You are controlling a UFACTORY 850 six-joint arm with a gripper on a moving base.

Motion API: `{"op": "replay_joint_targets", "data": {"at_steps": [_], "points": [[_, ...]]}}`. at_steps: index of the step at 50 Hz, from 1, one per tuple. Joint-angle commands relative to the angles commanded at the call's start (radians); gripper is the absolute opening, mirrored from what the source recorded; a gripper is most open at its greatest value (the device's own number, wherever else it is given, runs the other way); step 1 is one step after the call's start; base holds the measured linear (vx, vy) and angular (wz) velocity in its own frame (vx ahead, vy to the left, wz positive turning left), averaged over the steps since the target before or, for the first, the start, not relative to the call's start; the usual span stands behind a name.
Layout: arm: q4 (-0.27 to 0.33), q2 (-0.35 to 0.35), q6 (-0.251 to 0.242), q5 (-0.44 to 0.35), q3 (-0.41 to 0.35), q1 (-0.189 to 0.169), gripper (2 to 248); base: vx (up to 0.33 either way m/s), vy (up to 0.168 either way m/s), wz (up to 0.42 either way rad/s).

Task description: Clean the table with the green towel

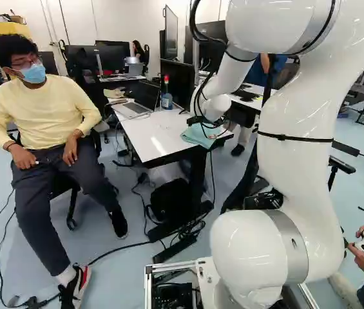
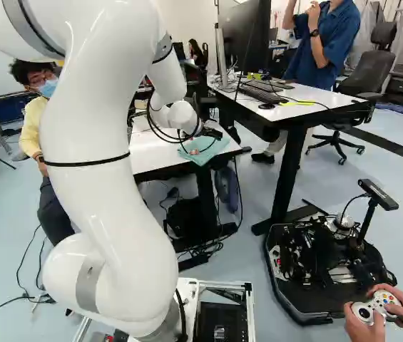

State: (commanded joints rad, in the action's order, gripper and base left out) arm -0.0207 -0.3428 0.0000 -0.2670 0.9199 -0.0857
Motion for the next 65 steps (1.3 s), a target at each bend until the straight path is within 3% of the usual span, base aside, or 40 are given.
{"op": "replay_joint_targets", "data": {"at_steps": [37, 65], "points": [[0.0, 0.0, 0.0, 0.065, 0.0, 0.0, 247, 0.0, 0.0, 0.0], [0.0, 0.0, 0.0, 0.069, 0.0, 0.0, 247, 0.0, 0.0, 0.0]]}}
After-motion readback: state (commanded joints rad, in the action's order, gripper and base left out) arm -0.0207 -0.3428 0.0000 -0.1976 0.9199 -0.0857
